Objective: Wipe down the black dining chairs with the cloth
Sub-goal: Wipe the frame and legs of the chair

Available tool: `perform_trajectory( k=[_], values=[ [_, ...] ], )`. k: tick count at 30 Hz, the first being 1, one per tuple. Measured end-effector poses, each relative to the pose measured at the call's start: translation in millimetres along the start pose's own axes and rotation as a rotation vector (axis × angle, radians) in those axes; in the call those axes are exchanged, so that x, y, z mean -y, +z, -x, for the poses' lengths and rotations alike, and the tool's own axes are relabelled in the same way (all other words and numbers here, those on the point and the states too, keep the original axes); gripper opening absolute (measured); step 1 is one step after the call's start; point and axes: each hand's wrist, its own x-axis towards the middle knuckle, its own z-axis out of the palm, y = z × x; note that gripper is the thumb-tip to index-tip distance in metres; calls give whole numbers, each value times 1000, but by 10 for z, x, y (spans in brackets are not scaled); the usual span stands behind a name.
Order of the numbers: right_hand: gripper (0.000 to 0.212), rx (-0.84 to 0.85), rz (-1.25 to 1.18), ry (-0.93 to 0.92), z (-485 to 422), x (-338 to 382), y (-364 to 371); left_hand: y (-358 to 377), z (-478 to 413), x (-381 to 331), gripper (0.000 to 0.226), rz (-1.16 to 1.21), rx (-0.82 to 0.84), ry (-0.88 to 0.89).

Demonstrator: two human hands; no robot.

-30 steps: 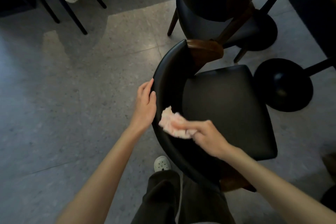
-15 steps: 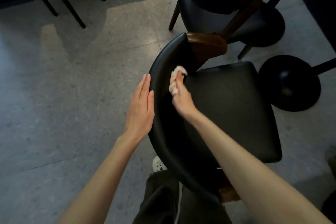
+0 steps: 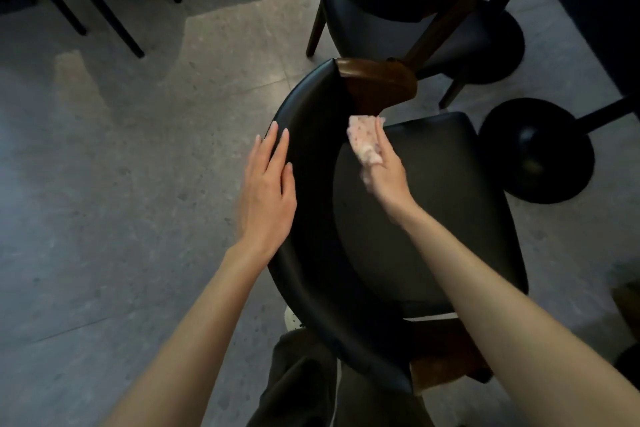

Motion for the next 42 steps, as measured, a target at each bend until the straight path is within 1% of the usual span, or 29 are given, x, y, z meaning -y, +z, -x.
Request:
perform_trajectory(
  k=[2, 4, 8, 9, 11, 14, 16, 17, 18, 19, 20, 22, 23, 25, 26, 28, 30, 31, 32, 34, 37, 40, 42],
  values=[
    [55, 5, -74, 59, -356, 26, 238, 11, -2, 5, 51, -18, -4, 2],
    [54, -5, -99, 100, -549, 60, 492, 13, 9, 13, 51, -26, -10, 5],
    [59, -12, 38, 108, -448, -13, 718, 25, -5, 24, 51, 3, -32, 9],
    [61, 32, 91, 115, -341, -107, 719, 28, -10, 29, 50, 9, -39, 10],
    [71, 171, 187, 165, -21, -312, 713, 27, -10, 33, 50, 23, -41, 4],
    [82, 345, 313, 164, 423, -591, 607, 27, -12, 28, 50, 39, -37, -4],
    [79, 486, 397, 178, 616, -669, 384, 19, -20, 34, 49, 83, -28, -9],
    [73, 534, 423, 174, 680, -669, 266, 7, -11, 40, 49, 124, -17, -14],
    [65, 541, 431, 139, 723, -633, 177, -10, 5, 51, 48, 171, -5, -18],
    [55, 490, 401, 90, 736, -561, 119, -32, 24, 66, 49, 219, 1, -22],
    [48, 400, 328, 54, 704, -443, 89, -60, 46, 88, 49, 257, 2, -31],
    [41, 211, 168, -33, 525, -144, 108, -122, 98, 146, 50, 306, 3, -71],
    [41, 149, 104, -92, 370, 33, 154, -150, 119, 173, 51, 344, 13, -99],
    [46, 86, 36, -204, -15, 433, 283, -211, 142, 213, 54, 478, 63, -167],
    [49, 63, 35, -232, -205, 622, 380, -244, 149, 228, 55, 546, 89, -193],
    [62, 16, 107, -189, -448, 820, 584, -293, 162, 244, 55, 616, 128, -224],
    [81, -9, 209, -111, -428, 870, 710, -310, 170, 267, 55, 617, 142, -239],
    [84, 0, 226, -108, -340, 860, 737, -305, 169, 279, 54, 604, 135, -239],
    [83, 26, 223, -116, -227, 833, 747, -300, 172, 292, 54, 581, 127, -240],
    [75, 103, 238, -153, 76, 724, 754, -281, 182, 292, 54, 560, 116, -242],
    [63, 220, 198, -241, 695, 530, 745, -299, 199, 252, 51, 600, 137, -270],
    [50, 389, 170, -245, 1243, 401, 520, -383, 228, 251, 48, 721, 198, -324],
    [51, 496, 260, -201, 1440, 357, 265, -444, 293, 271, 49, 772, 233, -344]
  ],
)
